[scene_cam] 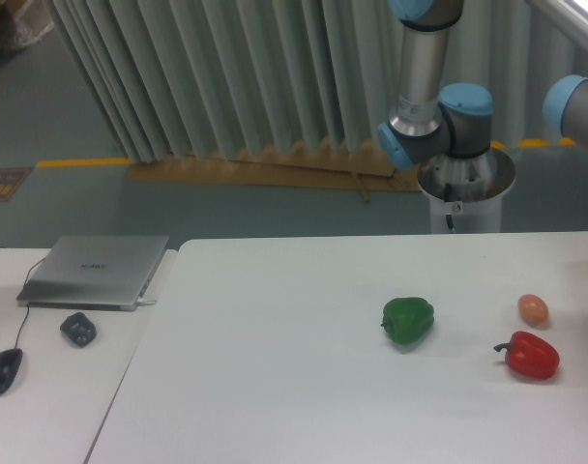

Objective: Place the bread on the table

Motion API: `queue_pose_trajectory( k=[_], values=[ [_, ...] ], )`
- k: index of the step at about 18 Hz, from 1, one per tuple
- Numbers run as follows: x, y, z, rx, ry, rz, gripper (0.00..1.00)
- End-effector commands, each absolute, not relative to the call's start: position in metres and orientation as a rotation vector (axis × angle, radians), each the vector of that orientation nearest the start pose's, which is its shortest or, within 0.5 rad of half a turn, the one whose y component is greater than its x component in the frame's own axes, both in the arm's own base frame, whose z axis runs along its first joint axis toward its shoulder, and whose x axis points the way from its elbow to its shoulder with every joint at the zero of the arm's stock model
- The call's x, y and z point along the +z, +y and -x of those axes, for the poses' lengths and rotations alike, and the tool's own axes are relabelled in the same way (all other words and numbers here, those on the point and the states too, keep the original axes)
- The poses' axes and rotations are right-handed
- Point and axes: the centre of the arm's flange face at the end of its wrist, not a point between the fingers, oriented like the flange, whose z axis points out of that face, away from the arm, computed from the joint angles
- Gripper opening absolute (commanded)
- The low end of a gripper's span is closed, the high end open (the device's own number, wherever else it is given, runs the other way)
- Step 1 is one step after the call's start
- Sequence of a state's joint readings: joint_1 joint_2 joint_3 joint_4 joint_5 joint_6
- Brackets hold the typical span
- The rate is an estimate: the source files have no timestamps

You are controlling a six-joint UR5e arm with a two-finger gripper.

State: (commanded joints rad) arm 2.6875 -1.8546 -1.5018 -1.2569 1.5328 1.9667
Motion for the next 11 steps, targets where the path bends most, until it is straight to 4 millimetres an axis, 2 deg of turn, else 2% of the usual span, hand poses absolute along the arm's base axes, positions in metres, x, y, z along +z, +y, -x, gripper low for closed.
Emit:
queue_pose_trajectory(
  k=[3, 5, 9, 11],
  values=[
    [0.408, 0.383, 0.490, 0.179, 1.263, 2.829, 1.00],
    [0.409, 0.384, 0.489, 0.184, 1.266, 2.831, 1.00],
    [0.410, 0.372, 0.499, 0.192, 1.235, 2.842, 1.00],
    [0.416, 0.368, 0.498, 0.208, 1.190, 2.862, 1.00]
  ],
)
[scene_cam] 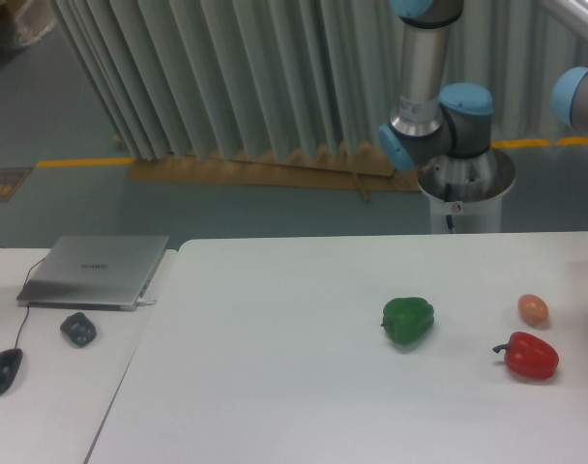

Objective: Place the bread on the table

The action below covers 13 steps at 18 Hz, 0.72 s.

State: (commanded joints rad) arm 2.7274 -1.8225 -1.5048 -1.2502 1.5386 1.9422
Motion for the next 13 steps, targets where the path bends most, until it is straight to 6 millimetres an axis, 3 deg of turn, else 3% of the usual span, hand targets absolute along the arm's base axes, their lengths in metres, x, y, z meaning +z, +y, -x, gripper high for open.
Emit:
queue_pose_trajectory(
  k=[11, 13],
  values=[
    [0.422, 0.352, 0.500, 0.295, 1.126, 2.910, 1.00],
    [0.414, 0.350, 0.496, 0.271, 1.113, 2.917, 1.00]
  ],
)
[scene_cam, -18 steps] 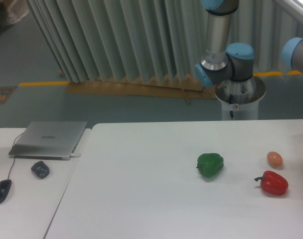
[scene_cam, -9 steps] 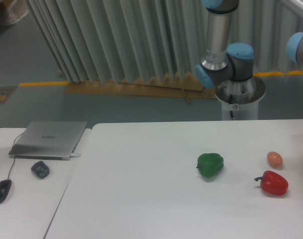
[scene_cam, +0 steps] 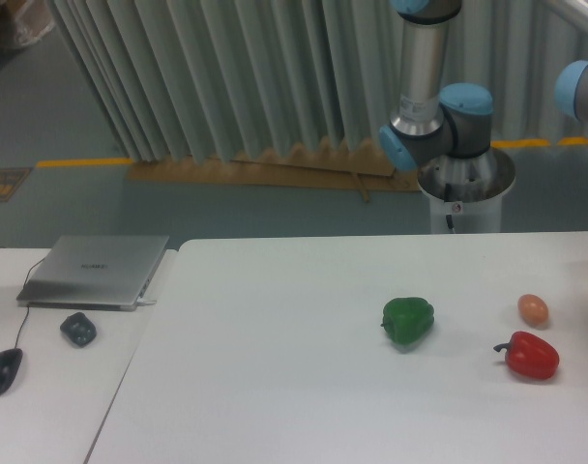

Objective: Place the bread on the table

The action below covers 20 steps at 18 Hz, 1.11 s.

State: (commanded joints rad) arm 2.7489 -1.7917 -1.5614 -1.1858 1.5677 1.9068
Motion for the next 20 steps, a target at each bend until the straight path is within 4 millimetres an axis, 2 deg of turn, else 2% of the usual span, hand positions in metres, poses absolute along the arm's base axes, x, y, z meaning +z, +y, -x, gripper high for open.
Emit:
queue_pose_trajectory(
  k=[6, 9, 13, 15, 17, 20],
  values=[
    [0.411, 0.344, 0.491, 0.253, 0.807, 3.001, 1.00],
    [0.410, 0.342, 0.492, 0.250, 0.748, 3.016, 1.00],
    [0.407, 0.325, 0.500, 0.248, 0.716, 3.060, 1.00],
    [0.406, 0.306, 0.511, 0.252, 0.649, 3.094, 1.00],
    [0.405, 0.286, 0.525, 0.254, 0.479, 3.102, 1.00],
    [0.403, 0.283, 0.536, 0.269, 0.130, 3.018, 1.00]
  ],
)
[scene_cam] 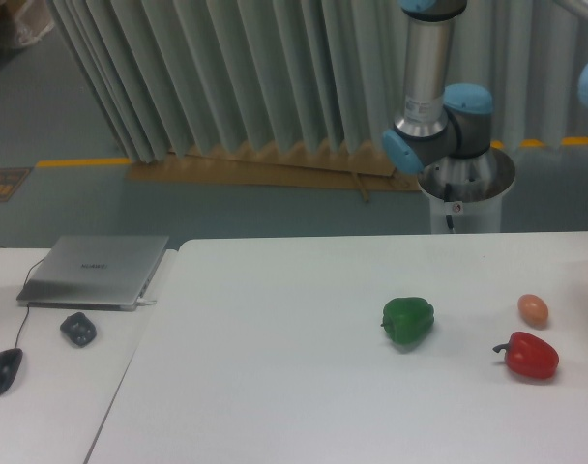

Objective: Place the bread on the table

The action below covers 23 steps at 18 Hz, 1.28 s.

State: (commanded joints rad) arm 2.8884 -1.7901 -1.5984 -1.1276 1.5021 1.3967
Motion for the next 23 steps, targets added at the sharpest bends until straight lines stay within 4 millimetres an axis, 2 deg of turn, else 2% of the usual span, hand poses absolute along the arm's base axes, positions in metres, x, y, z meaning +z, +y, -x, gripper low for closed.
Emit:
queue_pose_trajectory(
  k=[2, 4, 7, 11, 15, 17, 23],
  values=[
    [0.396, 0.287, 0.541, 0.277, -0.069, 2.979, 1.00],
    [0.385, 0.287, 0.547, 0.294, -0.149, 2.964, 1.00],
    [0.369, 0.273, 0.561, 0.274, -0.194, 2.958, 1.00],
    [0.362, 0.253, 0.571, 0.202, -0.336, 2.785, 1.00],
    [0.339, 0.252, 0.559, 0.169, -0.486, 2.755, 1.00],
    [0.336, 0.250, 0.555, 0.162, -0.480, 2.759, 1.00],
    [0.329, 0.241, 0.525, 0.129, -0.509, 2.767, 1.00]
  ],
)
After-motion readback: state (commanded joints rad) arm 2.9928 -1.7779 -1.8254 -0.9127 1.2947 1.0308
